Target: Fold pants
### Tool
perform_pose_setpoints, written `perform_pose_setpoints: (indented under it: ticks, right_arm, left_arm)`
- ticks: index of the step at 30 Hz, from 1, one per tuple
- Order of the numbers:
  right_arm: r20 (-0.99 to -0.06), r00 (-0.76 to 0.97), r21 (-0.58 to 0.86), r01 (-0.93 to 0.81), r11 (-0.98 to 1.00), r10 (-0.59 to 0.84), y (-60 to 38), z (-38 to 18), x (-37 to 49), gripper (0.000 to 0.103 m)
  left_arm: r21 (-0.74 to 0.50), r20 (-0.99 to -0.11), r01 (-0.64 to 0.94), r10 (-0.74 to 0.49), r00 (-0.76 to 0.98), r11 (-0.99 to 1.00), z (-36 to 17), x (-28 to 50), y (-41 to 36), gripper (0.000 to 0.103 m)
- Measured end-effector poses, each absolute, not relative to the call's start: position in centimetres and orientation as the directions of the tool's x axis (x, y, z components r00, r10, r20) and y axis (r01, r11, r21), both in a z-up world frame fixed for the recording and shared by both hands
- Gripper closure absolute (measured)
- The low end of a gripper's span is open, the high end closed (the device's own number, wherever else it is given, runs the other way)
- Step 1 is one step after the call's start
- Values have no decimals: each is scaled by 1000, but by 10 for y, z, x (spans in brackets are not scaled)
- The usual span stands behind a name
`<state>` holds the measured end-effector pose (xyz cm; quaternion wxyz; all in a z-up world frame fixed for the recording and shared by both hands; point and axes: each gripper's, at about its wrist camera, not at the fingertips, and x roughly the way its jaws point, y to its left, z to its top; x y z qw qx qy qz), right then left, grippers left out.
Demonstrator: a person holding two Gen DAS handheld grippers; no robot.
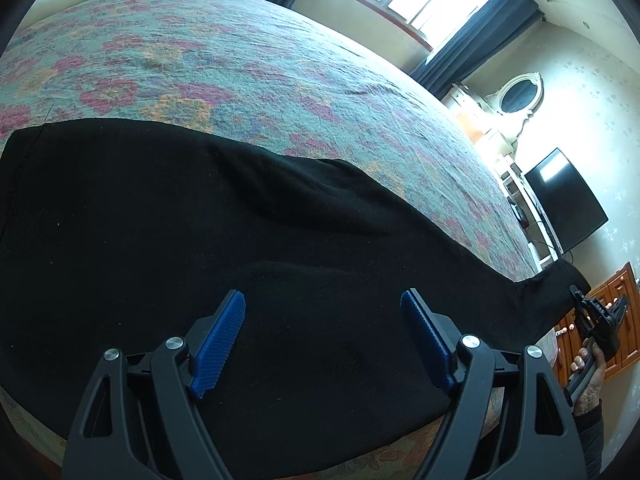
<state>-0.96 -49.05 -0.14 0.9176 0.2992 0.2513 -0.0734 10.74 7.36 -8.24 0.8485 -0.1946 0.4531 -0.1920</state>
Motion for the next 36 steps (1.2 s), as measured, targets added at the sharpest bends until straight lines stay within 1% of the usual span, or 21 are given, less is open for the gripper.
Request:
perform_pose_setpoints:
  ticks: [5, 8, 10, 14, 19, 24, 27, 33, 36]
  right_arm:
    - [-495, 862, 418, 129, 899, 107, -412, 23, 16, 90]
    - [-506, 845, 371, 31, 928, 174, -361, 25, 30, 90]
    - [-524, 825, 342, -23, 939, 211, -329, 21, 37, 90]
    - [-552, 782, 326, -118, 938, 290, -274, 10, 45, 90]
    - [-583, 735, 293, -209, 933, 347, -221, -6, 48, 90]
    - [-612, 701, 255, -265, 930, 367, -185, -21, 49, 90]
    - [-620, 697, 212, -293, 932, 360, -168, -26, 46, 90]
    - [-639, 680, 157, -342, 927, 359, -145, -33, 41, 90]
    - [-651, 669, 122, -372, 920, 357, -134, -38, 37, 90]
  left_arm:
    - [-495, -704, 143, -493, 511, 857, -83, 107, 72, 24]
    - [-461, -717, 164, -475, 510, 872, -81, 105, 67, 24]
    - [-460, -717, 162, -473, 512, 873, -81, 104, 67, 24]
    - [-530, -681, 168, -535, 500, 831, -75, 104, 67, 24]
    - [-593, -638, 195, -603, 478, 782, -71, 110, 60, 24]
    - [-688, -568, 224, -704, 426, 690, -70, 124, 39, 24]
    - [-750, -531, 214, -763, 369, 625, -75, 135, 24, 24]
    - [-756, -542, 198, -766, 345, 624, -82, 143, 14, 24]
    - [-783, -522, 170, -781, 342, 598, -87, 144, 20, 24]
